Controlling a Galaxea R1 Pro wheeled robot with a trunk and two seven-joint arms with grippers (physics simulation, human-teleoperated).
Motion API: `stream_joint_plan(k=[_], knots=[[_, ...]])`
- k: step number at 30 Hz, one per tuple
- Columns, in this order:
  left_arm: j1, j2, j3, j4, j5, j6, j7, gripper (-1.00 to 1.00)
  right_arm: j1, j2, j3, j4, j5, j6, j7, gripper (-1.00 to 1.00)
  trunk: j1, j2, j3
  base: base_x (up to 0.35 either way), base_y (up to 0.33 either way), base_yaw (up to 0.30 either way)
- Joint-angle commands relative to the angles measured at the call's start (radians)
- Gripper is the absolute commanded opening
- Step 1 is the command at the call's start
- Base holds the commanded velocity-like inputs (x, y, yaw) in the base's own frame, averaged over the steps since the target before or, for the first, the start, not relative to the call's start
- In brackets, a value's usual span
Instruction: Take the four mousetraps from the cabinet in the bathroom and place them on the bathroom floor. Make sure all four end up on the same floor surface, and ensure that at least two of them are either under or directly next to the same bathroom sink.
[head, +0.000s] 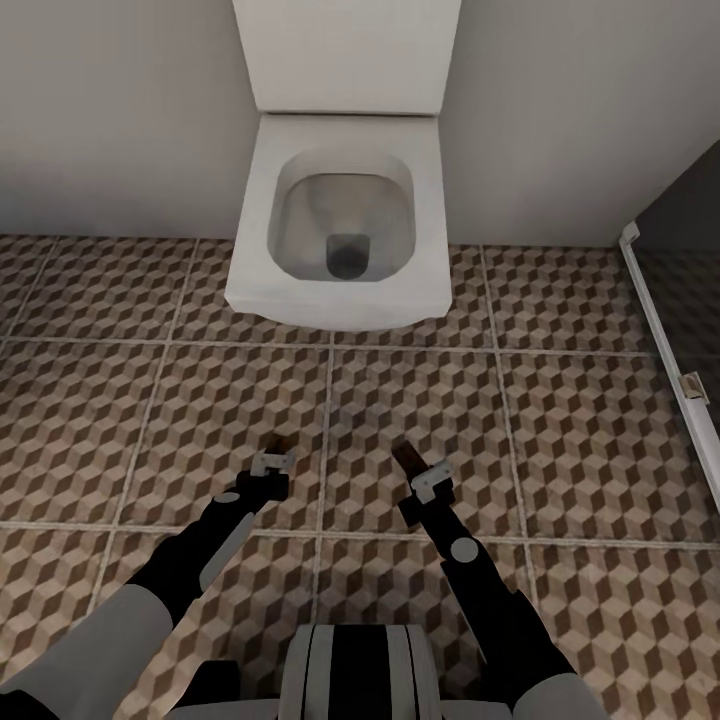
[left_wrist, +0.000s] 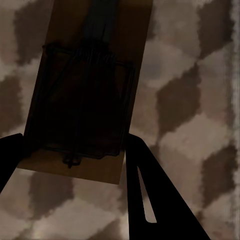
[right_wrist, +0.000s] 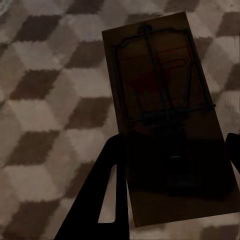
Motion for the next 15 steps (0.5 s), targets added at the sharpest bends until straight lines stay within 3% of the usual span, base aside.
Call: stream_joint_plan(k=[1, 15], knots=[[-0.001, 0.001, -0.006, -0.002, 0.007, 0.003, 0.011, -1.00, 0.000, 0.000, -0.001, 0.000, 0.010, 0.006, 0.004, -1.00, 0.000, 0.000, -0.001, 0.000, 0.000, 0.000], [-0.001, 0.001, -0.006, 0.001, 0.007, 0.003, 0.011, -1.00, 0.000, 0.000, -0.001, 0.035, 0.009, 0.005, 0.007, -1.00, 0.000, 0.000, -0.001, 0.000, 0.000, 0.000]])
